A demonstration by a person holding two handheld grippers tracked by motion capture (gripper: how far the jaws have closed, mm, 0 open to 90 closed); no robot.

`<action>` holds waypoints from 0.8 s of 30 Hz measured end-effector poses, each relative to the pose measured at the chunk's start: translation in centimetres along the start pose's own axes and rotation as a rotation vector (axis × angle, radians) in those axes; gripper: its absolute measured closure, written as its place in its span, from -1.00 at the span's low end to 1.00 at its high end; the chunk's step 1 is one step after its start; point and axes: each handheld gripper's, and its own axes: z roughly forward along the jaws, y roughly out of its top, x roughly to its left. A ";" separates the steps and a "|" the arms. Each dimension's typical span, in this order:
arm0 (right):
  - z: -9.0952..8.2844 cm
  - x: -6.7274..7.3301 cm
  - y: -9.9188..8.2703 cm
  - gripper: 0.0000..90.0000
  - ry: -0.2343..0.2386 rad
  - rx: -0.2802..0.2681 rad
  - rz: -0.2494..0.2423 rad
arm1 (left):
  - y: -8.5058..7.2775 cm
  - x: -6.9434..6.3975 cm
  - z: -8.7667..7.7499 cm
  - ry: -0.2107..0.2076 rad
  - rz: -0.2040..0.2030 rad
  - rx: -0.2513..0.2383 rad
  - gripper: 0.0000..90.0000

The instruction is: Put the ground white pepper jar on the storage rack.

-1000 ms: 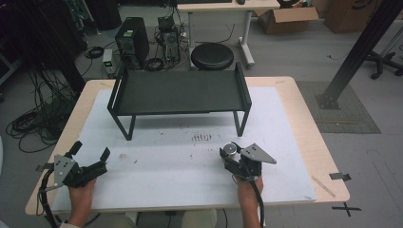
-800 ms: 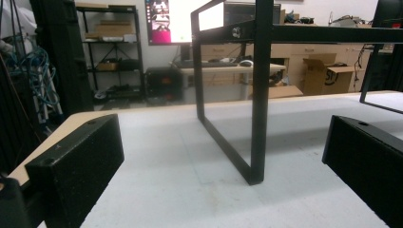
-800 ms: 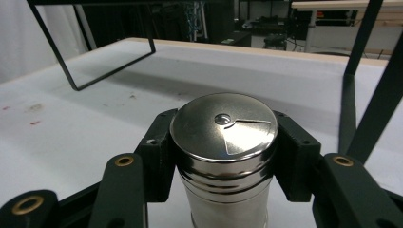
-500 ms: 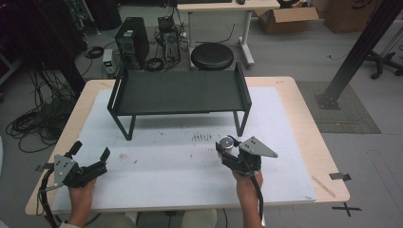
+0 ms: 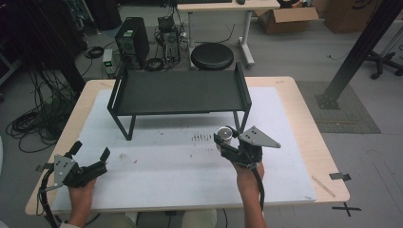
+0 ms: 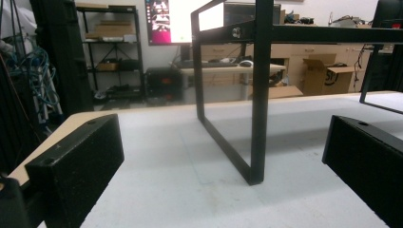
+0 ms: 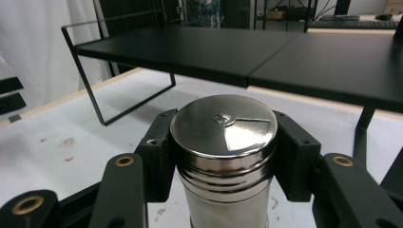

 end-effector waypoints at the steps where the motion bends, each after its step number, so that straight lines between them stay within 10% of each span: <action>1: 0.0 0.0 0.3 0.07 0.002 -0.003 -0.001 | 0.0 0.0 0.0 0.000 0.000 0.000 -0.99; 24: 0.9 0.6 5.9 0.07 0.060 -0.058 -0.024 | 0.0 0.0 0.0 0.000 0.000 0.000 -0.99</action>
